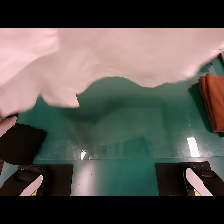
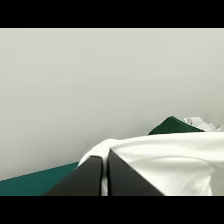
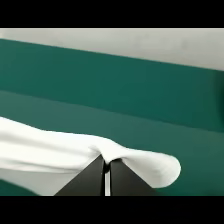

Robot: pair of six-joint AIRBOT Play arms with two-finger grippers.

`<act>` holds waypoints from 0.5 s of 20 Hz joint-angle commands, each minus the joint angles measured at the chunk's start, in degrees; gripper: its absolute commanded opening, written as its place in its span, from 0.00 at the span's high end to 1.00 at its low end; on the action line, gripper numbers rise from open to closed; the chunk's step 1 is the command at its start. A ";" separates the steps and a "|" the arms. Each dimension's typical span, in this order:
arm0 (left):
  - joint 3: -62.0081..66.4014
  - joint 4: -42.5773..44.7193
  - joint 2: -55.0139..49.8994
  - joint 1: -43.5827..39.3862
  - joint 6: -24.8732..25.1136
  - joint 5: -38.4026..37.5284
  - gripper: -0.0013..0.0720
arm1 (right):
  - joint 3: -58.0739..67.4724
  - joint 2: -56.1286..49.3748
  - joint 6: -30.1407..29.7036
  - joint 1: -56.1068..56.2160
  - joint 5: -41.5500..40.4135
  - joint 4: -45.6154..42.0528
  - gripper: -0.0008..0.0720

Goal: Fold the shirts.

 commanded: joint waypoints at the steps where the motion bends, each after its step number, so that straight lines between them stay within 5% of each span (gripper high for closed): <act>1: 3.26 1.90 -2.54 0.07 -0.02 -2.54 0.95 | 8.96 -2.86 2.12 0.07 8.26 -3.58 0.97; 5: -0.17 2.82 -13.99 0.07 0.20 -15.43 0.94 | 12.90 -13.25 2.32 0.09 12.31 -3.56 0.97; 10: -16.28 2.03 -31.41 0.07 0.15 -13.57 0.94 | 0.96 -27.87 2.08 3.85 10.10 -3.80 0.97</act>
